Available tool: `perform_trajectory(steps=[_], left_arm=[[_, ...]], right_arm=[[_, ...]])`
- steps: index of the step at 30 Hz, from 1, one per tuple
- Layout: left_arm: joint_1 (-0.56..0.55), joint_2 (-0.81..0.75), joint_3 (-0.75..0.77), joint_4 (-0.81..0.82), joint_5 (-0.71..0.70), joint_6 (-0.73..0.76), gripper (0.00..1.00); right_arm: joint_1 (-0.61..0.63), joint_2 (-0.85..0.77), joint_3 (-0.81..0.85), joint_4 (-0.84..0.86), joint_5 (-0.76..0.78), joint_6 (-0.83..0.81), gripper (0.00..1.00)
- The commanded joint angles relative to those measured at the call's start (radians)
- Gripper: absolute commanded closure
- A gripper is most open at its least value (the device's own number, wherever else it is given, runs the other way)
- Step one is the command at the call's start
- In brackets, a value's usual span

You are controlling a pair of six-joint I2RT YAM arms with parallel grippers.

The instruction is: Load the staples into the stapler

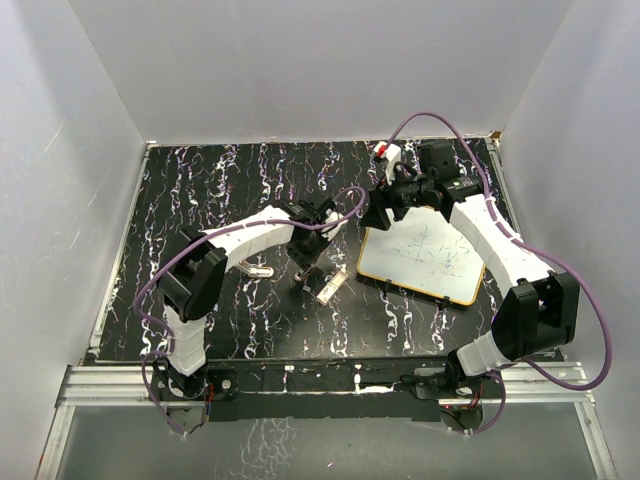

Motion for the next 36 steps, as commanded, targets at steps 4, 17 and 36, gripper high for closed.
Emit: perform_trajectory(steps=[4,17,36], left_arm=[[-0.005,0.009,-0.004,-0.011,-0.010,0.006,1.00],[-0.005,0.005,0.012,-0.020,-0.010,0.010,1.00],[-0.005,-0.045,0.028,-0.019,-0.008,0.010,1.00]], right_arm=[[-0.005,-0.045,-0.004,0.044,-0.028,-0.002,0.32],[-0.006,-0.042,-0.015,0.048,-0.034,-0.003,0.32],[-0.005,-0.035,-0.018,0.052,-0.037,-0.003,0.32]])
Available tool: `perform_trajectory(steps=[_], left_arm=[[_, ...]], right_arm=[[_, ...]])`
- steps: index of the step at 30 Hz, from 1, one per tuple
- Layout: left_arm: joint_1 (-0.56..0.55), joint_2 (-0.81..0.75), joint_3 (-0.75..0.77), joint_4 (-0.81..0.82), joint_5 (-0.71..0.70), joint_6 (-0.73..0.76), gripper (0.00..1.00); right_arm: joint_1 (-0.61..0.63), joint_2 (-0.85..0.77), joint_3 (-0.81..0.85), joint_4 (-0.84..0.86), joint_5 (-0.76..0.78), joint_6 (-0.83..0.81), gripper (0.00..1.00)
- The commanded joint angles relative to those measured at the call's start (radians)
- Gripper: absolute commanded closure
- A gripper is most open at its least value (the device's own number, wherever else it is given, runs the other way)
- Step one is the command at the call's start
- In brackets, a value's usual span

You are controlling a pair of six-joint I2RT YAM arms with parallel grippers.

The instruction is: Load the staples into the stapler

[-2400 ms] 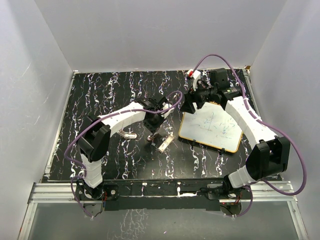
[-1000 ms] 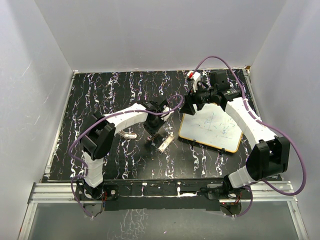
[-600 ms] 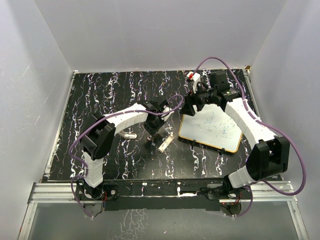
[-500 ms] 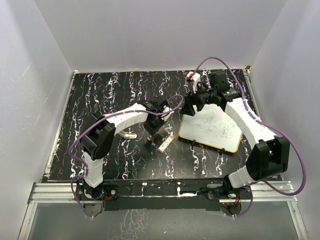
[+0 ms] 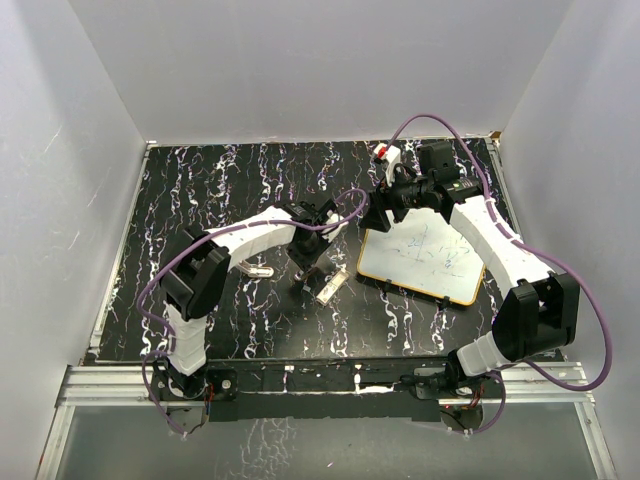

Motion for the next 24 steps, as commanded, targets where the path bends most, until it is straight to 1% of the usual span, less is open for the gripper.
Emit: perform_trajectory(steps=[1,6,13,24], left_arm=[[-0.003,-0.075,0.029,-0.024,-0.005,0.002,1.00],[-0.003,-0.088,0.030,-0.021,-0.012,0.005,1.00],[-0.002,-0.065,0.020,-0.020,-0.025,0.010,1.00],[-0.002,-0.080,0.031,-0.024,0.010,0.010,1.00]], right_arm=[[-0.005,-0.028,-0.002,0.045,-0.018,-0.003,0.32],[-0.006,-0.025,-0.006,0.047,-0.020,-0.003,0.32],[-0.005,-0.024,-0.006,0.047,-0.023,-0.003,0.32],[-0.005,-0.022,-0.012,0.051,-0.024,-0.005,0.32]])
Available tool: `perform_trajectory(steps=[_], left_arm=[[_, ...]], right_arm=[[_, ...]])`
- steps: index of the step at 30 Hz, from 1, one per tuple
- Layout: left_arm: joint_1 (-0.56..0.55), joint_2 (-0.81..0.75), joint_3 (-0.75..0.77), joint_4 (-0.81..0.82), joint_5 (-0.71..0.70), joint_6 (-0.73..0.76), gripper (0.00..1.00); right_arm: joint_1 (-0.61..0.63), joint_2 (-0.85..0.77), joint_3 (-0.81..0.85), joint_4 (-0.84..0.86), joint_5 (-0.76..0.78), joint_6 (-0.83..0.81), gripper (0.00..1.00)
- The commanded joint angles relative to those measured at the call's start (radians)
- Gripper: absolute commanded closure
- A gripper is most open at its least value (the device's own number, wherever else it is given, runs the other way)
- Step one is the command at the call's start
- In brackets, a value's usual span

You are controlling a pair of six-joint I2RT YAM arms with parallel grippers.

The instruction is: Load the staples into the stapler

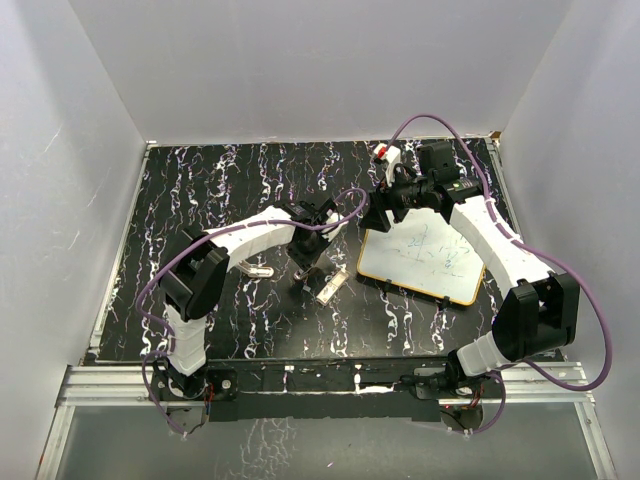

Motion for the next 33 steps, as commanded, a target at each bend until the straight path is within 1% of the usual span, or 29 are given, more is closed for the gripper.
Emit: perform_trajectory(steps=[1,25,33], left_arm=[[-0.002,-0.074,0.028,-0.026,0.017,0.009,1.00],[-0.002,-0.100,0.015,-0.007,0.041,0.061,1.00],[0.003,-0.080,0.007,-0.009,0.034,0.067,1.00]], right_arm=[[-0.005,-0.021,-0.013,0.050,-0.023,-0.004,0.32],[-0.006,-0.009,-0.016,0.050,-0.031,-0.005,0.32],[-0.005,-0.011,-0.017,0.050,-0.033,-0.005,0.32]])
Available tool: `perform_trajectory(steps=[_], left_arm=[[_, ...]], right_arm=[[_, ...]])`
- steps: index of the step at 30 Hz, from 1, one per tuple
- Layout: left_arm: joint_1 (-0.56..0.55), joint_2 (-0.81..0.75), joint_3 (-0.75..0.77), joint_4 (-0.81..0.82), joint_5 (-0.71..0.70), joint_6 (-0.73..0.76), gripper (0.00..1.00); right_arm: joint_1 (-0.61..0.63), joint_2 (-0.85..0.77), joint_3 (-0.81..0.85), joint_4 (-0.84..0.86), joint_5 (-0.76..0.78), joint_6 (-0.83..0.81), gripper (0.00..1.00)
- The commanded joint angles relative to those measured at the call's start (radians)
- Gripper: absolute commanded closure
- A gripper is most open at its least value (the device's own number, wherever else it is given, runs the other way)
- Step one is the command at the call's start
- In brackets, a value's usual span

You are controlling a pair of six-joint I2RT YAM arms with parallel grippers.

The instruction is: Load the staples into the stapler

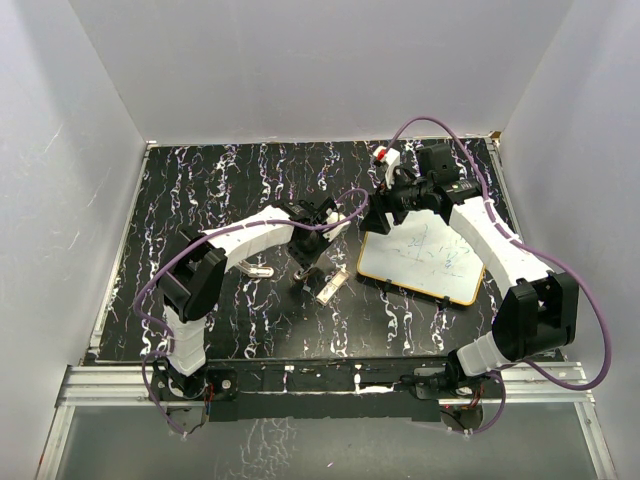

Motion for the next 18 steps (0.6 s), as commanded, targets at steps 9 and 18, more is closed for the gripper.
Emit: perform_trajectory(steps=[9,18], left_arm=[[0.012,-0.051,0.011,-0.020,0.018,0.014,1.00],[0.014,-0.043,0.004,-0.022,0.037,0.011,1.00]], right_arm=[[-0.006,-0.013,0.000,0.047,-0.023,-0.005,0.32],[-0.005,-0.012,-0.001,0.047,-0.024,-0.005,0.31]])
